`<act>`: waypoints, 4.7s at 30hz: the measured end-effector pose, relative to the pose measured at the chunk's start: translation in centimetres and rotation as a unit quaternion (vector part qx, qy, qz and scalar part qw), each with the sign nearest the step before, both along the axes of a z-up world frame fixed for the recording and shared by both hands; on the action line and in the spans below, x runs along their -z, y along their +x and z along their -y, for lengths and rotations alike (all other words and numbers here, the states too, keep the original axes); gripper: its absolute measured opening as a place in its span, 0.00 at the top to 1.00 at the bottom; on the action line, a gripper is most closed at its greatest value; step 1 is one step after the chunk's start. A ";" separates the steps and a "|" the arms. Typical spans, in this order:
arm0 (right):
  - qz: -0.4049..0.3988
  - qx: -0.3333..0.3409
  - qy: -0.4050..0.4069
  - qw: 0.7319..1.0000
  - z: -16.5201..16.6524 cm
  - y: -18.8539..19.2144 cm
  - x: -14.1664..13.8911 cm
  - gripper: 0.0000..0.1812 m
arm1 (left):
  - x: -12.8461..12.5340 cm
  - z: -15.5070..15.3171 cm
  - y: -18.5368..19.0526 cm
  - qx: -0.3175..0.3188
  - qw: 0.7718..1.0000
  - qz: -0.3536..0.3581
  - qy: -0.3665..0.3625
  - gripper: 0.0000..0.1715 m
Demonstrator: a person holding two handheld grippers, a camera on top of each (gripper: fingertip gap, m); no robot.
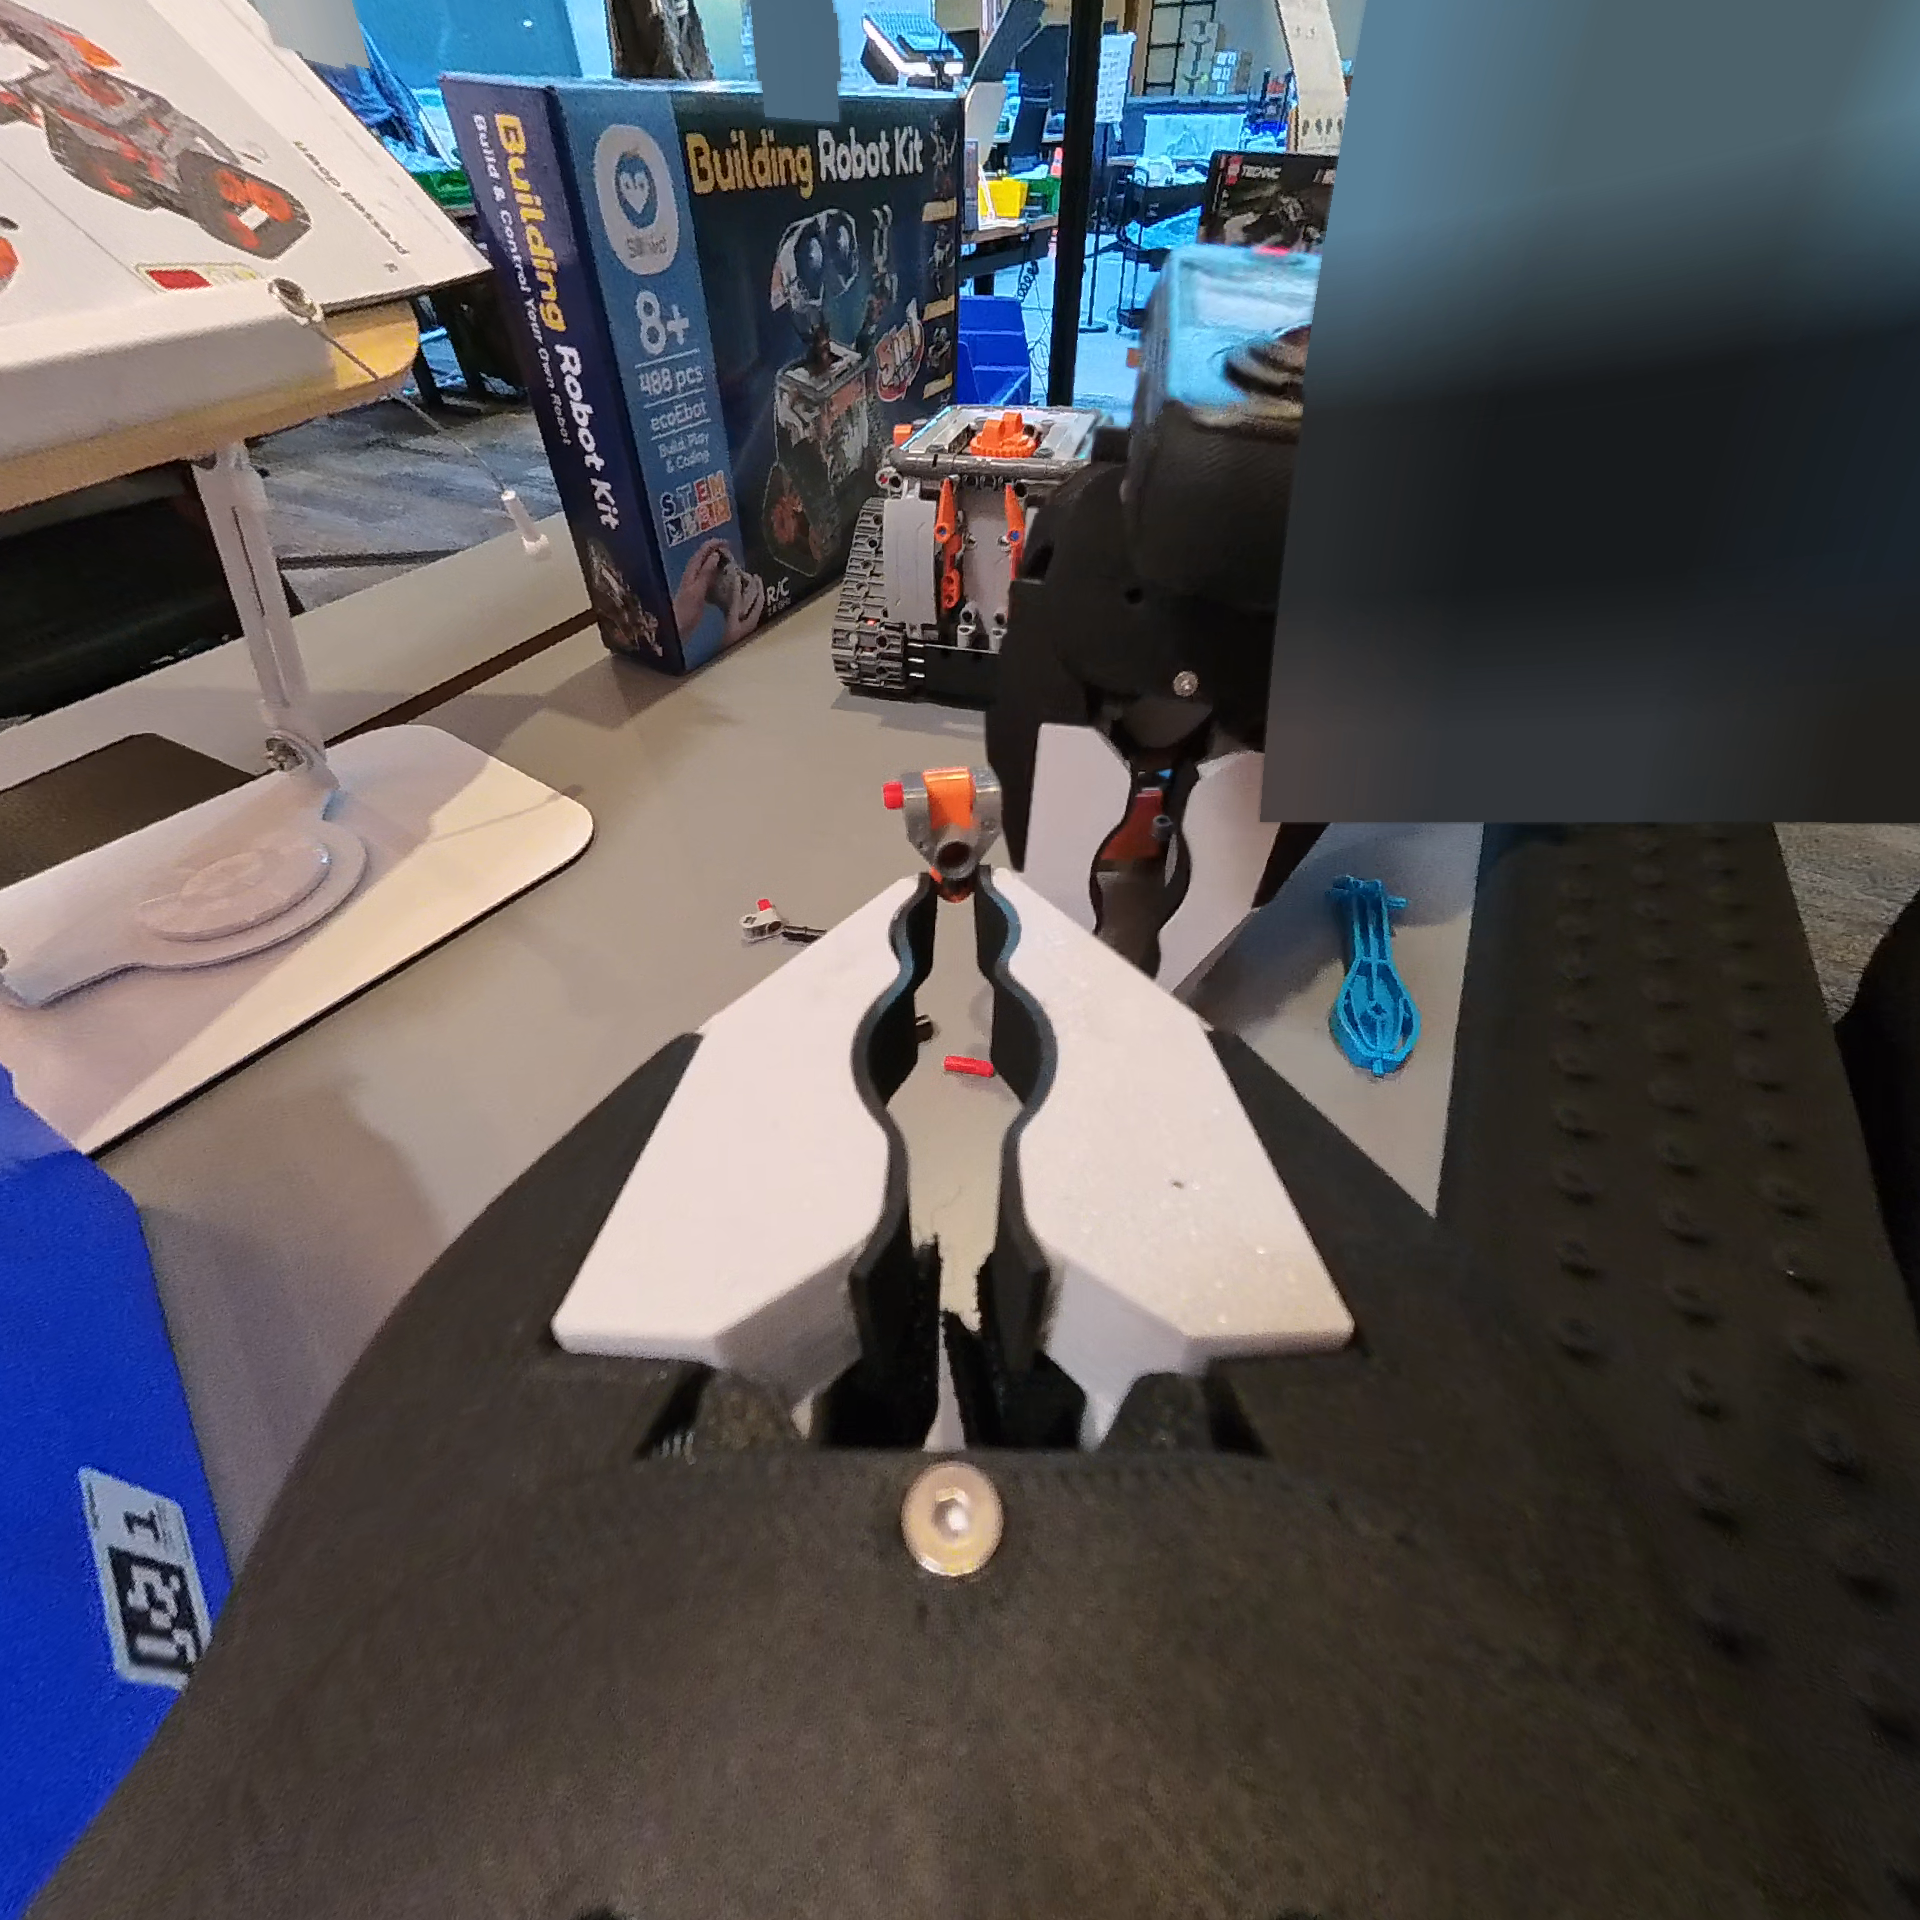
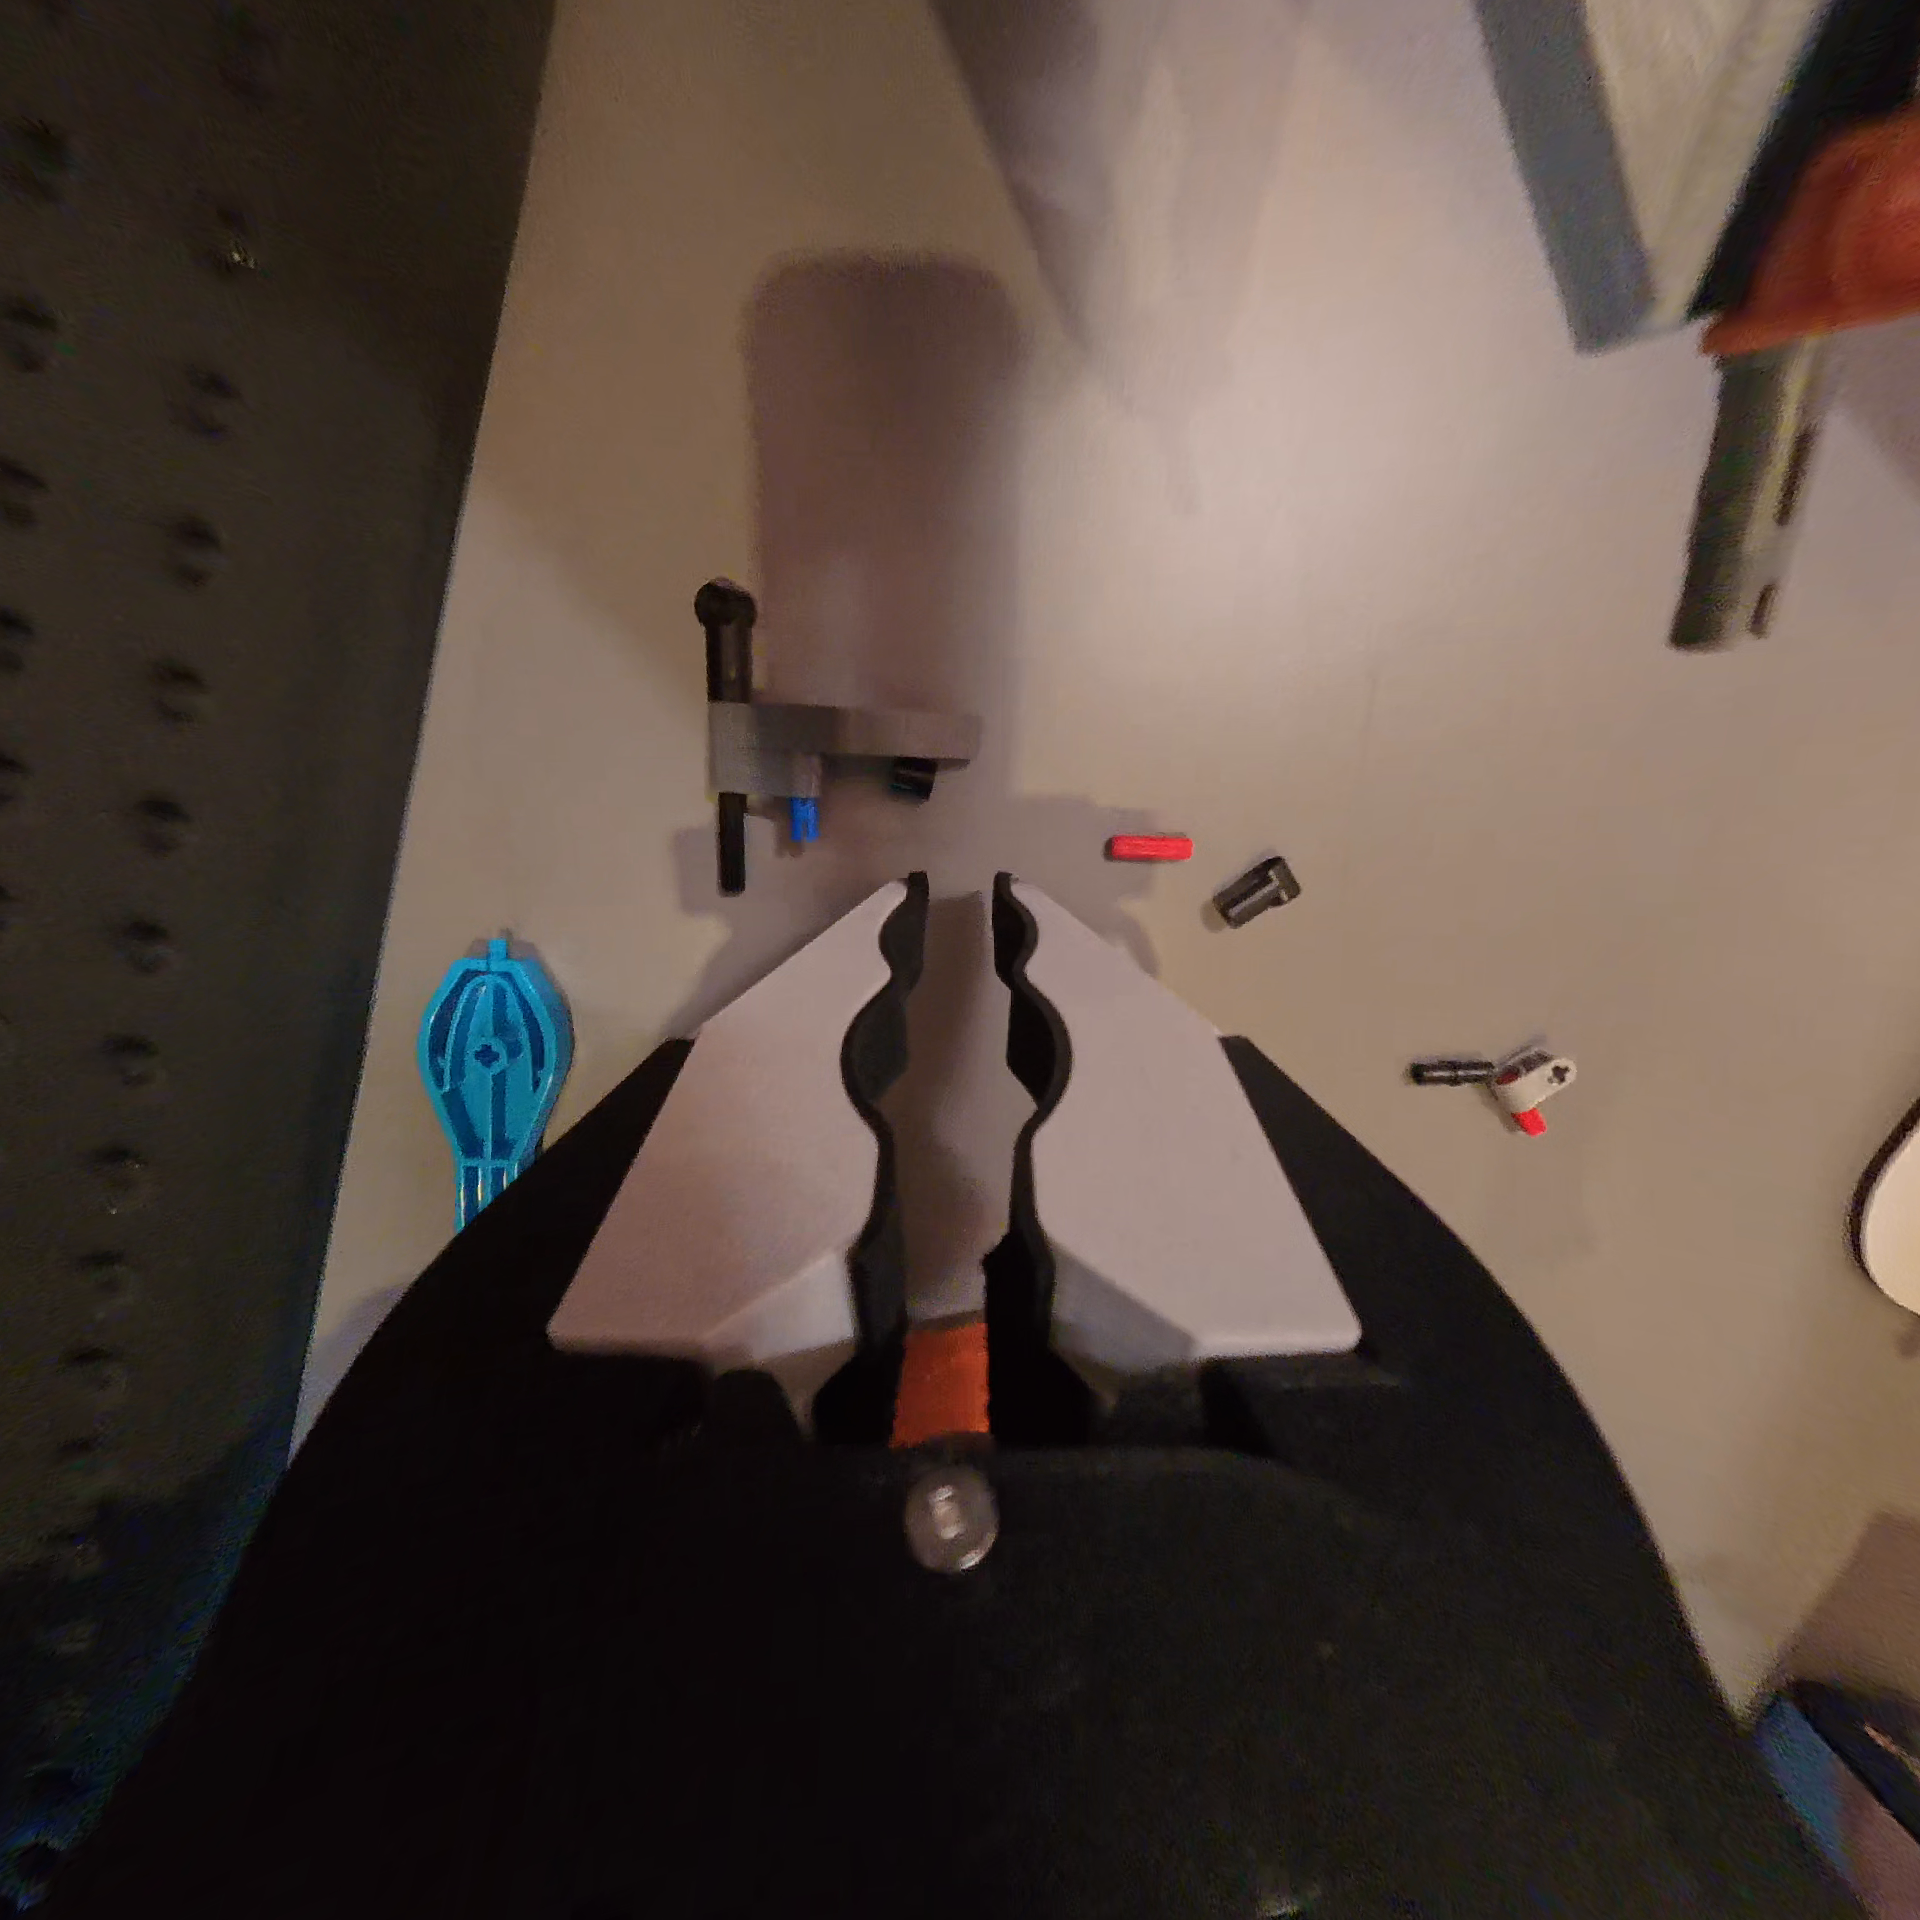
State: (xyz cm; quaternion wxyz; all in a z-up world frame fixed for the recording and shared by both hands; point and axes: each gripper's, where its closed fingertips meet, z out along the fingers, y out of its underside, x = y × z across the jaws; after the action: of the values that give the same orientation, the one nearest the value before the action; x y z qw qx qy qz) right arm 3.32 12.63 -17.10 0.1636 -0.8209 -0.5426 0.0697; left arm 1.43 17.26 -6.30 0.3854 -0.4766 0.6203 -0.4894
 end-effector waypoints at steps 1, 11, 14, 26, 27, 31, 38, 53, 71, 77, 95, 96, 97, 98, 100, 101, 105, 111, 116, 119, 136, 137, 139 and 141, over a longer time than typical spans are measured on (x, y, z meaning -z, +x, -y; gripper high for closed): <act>-0.002 -0.001 -0.004 1.000 0.0 -0.1 0.0 0.95 | 0.0 0.0 -0.1 0.000 1.000 0.000 0.000 0.97; -0.024 -0.021 -0.010 0.999 -0.5 -1.3 0.6 0.93 | -0.1 -0.1 -0.2 -0.001 1.000 0.002 0.002 0.97; -0.027 -0.012 -0.021 0.999 -0.5 -1.7 0.8 0.94 | -0.1 -0.2 -0.2 -0.003 1.000 0.002 0.001 0.97; -0.058 -0.049 -0.023 0.997 0.3 -3.2 0.4 0.91 | -0.3 -0.4 -0.3 -0.005 1.000 0.004 -0.002 0.97; -0.058 -0.057 -0.021 0.996 0.5 -3.3 0.4 0.91 | -0.3 -0.4 -0.3 -0.005 1.000 0.004 -0.002 0.97; -0.068 -0.085 -0.013 0.994 0.9 -4.0 0.1 0.92 | -0.3 -0.5 -0.2 -0.005 1.000 0.004 -0.002 0.97; -0.058 -0.090 -0.018 0.994 1.1 -3.9 0.7 0.98 | -0.2 -0.6 -0.3 -0.008 1.000 0.004 -0.001 0.97; -0.077 -0.050 -0.012 0.996 0.9 -3.3 0.8 0.97 | 0.2 -0.5 -0.1 -0.009 1.000 -0.003 -0.001 0.97; -0.094 0.012 -0.017 0.995 0.3 -3.9 0.8 0.98 | 0.3 -0.5 0.0 -0.009 1.000 -0.004 0.000 0.97; -0.102 0.034 0.014 0.994 -0.5 -3.1 -0.2 0.98 | 0.3 -0.5 0.0 -0.004 1.000 -0.002 -0.014 0.97; -0.173 0.076 0.251 0.949 -3.3 0.0 -9.7 0.98 | 0.6 1.5 0.7 0.048 0.994 0.006 -0.093 0.97; -0.171 0.075 0.255 0.949 -3.3 0.0 -9.8 0.98 | 0.6 1.5 0.8 0.047 0.994 0.007 -0.094 0.98; -0.168 0.074 0.256 0.949 -3.3 0.0 -9.8 0.98 | 0.6 1.5 0.8 0.047 0.995 0.006 -0.093 0.98; -0.166 0.073 0.257 0.949 -3.3 0.1 -9.8 0.98 | 0.6 1.5 0.8 0.047 0.995 0.006 -0.092 0.97; -0.163 0.070 0.258 0.950 -3.3 0.0 -9.7 0.98 | 0.5 1.5 0.8 0.047 0.995 0.010 -0.091 0.98; -0.160 0.069 0.260 0.950 -3.3 0.0 -9.6 0.98 | 0.5 1.6 0.8 0.048 0.995 0.010 -0.091 0.98; -0.149 0.065 0.267 0.950 -3.2 -0.1 -9.6 0.98 | 0.6 1.7 0.9 0.047 0.995 0.009 -0.085 0.98; -0.118 0.056 0.281 0.951 -3.2 -0.1 -9.4 0.98 | 0.9 1.8 0.9 0.046 0.997 0.001 -0.063 0.98; -0.089 0.034 0.294 0.951 -3.0 -0.2 -9.1 0.98 | 1.3 2.0 0.7 0.053 0.997 -0.011 -0.048 0.98; -0.087 0.021 0.297 0.951 -2.8 -0.3 -9.0 0.98 | 1.4 2.2 0.6 0.063 0.996 -0.016 -0.056 0.98; -0.082 -0.043 0.332 0.939 -1.7 -1.0 -9.8 0.98 | 0.6 3.4 -0.2 0.131 0.984 -0.008 -0.125 0.98; -0.081 -0.045 0.333 0.938 -1.6 -1.1 -9.8 0.98 | 0.7 3.5 -0.2 0.133 0.983 -0.010 -0.125 0.98; -0.072 -0.052 0.335 0.938 -1.5 -1.2 -9.7 0.99 | 0.7 3.7 -0.4 0.142 0.981 -0.013 -0.129 0.98; -0.075 -0.057 0.333 0.938 -1.4 -1.3 -9.7 0.99 | 0.7 3.8 -0.5 0.149 0.980 -0.015 -0.134 0.98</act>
State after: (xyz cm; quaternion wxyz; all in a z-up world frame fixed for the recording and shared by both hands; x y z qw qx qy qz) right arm 1.99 13.99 -7.42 0.4637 -0.6799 -0.5664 -0.0442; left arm 0.95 13.45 -6.99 0.2316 -0.4332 0.6191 -0.6127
